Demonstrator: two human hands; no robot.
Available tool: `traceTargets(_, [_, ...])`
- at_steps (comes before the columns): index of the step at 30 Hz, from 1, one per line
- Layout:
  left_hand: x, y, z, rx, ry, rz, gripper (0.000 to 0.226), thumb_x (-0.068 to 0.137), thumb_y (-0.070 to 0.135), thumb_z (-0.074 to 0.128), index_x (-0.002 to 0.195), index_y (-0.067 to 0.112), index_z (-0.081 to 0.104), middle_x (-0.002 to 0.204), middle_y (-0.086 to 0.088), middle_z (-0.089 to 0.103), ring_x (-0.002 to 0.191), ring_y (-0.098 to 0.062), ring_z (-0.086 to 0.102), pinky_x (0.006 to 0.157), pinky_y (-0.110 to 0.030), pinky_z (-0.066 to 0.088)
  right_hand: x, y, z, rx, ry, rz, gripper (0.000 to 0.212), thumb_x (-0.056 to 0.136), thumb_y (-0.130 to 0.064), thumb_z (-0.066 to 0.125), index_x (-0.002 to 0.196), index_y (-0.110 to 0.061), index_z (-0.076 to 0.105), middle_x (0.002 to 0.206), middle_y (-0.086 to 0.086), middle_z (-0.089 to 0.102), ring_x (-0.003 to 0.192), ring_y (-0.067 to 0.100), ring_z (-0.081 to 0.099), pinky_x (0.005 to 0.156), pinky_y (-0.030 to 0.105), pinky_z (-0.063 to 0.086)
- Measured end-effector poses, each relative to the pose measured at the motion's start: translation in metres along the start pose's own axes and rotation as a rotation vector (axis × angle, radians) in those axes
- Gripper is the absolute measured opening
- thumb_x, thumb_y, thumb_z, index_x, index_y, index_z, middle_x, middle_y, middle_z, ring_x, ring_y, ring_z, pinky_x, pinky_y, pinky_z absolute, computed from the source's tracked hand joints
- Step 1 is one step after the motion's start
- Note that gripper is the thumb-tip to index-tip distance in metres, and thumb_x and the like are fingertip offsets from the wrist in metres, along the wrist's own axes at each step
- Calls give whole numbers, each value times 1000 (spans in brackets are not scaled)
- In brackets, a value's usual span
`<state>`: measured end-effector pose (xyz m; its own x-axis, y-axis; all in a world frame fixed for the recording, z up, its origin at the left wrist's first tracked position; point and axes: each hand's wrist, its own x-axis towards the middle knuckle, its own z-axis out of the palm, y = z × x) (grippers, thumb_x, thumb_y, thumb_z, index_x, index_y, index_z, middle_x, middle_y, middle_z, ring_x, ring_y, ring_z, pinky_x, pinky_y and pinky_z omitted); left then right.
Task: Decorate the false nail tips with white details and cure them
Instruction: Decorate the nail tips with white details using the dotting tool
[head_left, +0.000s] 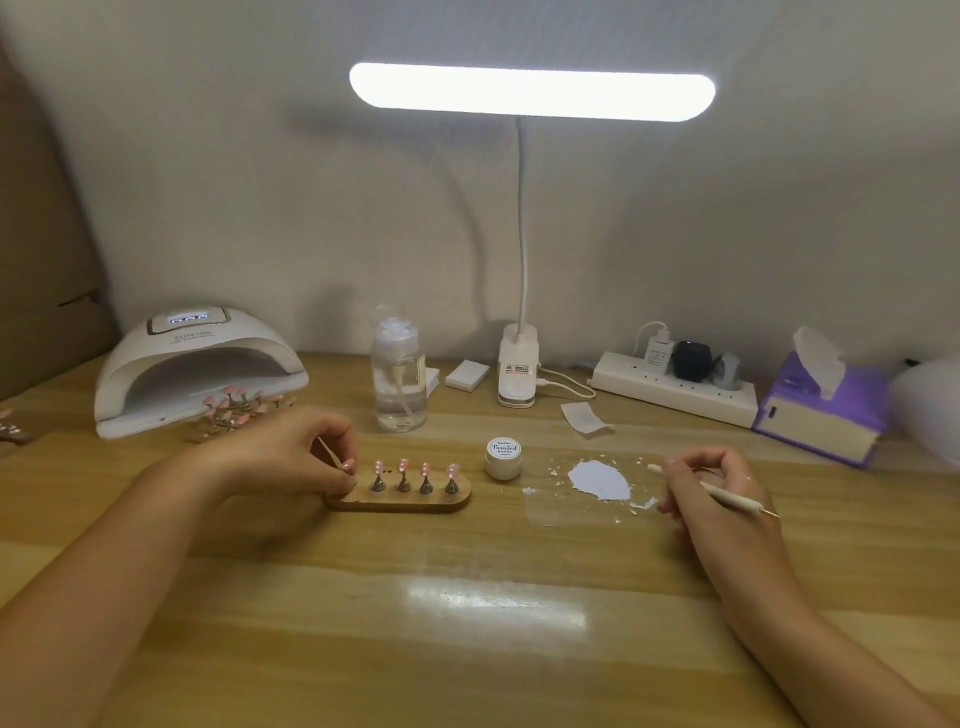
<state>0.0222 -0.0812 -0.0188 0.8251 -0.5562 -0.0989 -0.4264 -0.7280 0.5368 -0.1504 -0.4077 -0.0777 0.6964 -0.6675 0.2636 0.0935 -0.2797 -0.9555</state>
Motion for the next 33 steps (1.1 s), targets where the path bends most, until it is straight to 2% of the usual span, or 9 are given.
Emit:
traceTargets(5, [-2,3,-3,94,46,1,12,80,15,77,78,24,69,83,15,72,81,3,68,81,-31,57,-3,-2,-2,10,-17,-41,11,92,-28,69,90,-22,60,70,3,66,48,2,51,45,19,44])
traceTargets(9, [-10,10,-19,125,189,17,14,81,14,75,75,24,67,81,19,73,80,4,67,80,-30,56,0,-4,-3,20,-38,49,7,93,-24,65,90,-19,61,67,-2,66,47,5,53,45,25,47])
traceTargets(11, [-15,23,-25,49,262,52,13,83,15,75,75,22,67,81,12,74,80,-3,70,76,-35,59,3,-4,-4,26,-63,117,9,94,-20,60,90,-13,61,64,-2,67,46,7,53,43,24,46])
traceTargets(13, [-21,46,-24,-125,287,157,11,83,15,77,79,18,67,81,6,75,80,-8,72,71,-23,56,6,-3,-4,24,-69,159,8,94,-18,59,91,-10,59,63,1,69,45,10,52,42,25,46])
traceTargets(15, [-26,77,-11,-335,221,285,11,82,17,77,86,15,68,85,3,75,80,-10,72,69,-15,55,6,-4,-4,27,-61,174,9,94,-17,61,91,-10,55,64,2,70,44,11,53,43,27,45])
traceTargets(17, [-25,105,19,-432,162,392,12,83,17,77,91,13,68,89,1,76,81,-11,72,71,-21,58,6,-4,-5,28,-58,184,13,94,-19,62,87,-11,54,64,2,71,43,10,52,42,26,45])
traceTargets(23, [-4,124,128,-312,216,489,15,88,12,71,86,26,66,89,13,71,79,-1,67,71,-15,51,3,-4,-6,-56,-30,114,18,92,-24,65,82,-12,56,61,-1,69,43,2,49,43,22,42])
traceTargets(28, [4,116,136,-277,357,553,14,89,12,69,87,25,67,86,18,69,85,0,67,72,-18,54,0,-7,-1,-197,-97,-42,17,91,-30,69,85,-17,60,73,-4,71,64,0,62,59,25,49])
traceTargets(33, [7,113,137,-252,340,539,27,89,14,68,85,39,59,92,16,70,94,1,65,84,-24,54,2,-5,-1,-177,-99,19,18,92,-24,65,89,-7,57,67,-5,73,52,-1,62,49,14,45])
